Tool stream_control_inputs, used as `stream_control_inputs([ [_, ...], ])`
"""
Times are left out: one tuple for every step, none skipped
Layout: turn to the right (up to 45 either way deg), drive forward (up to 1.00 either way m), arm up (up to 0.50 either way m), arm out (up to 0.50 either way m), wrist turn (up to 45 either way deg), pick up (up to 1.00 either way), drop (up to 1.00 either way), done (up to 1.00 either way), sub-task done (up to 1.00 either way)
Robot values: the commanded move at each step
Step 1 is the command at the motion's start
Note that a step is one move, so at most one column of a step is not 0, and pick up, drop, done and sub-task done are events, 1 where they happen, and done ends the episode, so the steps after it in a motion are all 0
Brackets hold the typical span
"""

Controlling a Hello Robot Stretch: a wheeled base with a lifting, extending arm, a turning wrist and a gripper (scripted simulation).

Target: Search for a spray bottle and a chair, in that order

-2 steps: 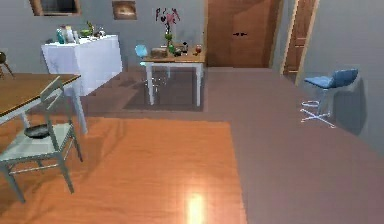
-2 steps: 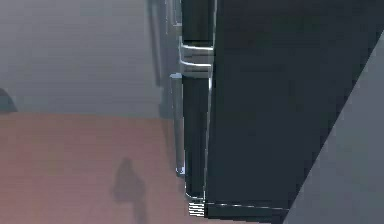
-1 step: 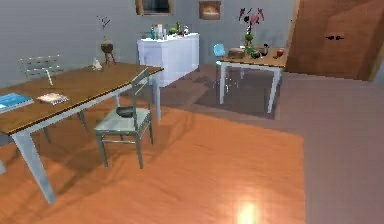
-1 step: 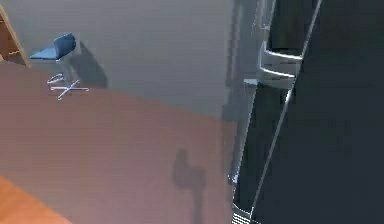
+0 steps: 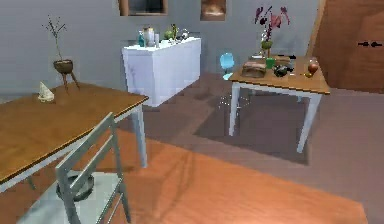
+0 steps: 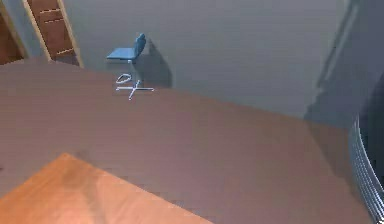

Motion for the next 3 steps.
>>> stream_control_inputs([
  [0.0,1.00,0.00,0.00,0.0,0.00,0.00,0.00,0.00],
  [0.0,0.60,0.00,0.00,0.0,0.00,0.00,0.00,0.00],
  [-15.0,0.00,0.00,0.00,0.0,0.00,0.00,0.00,0.00],
])
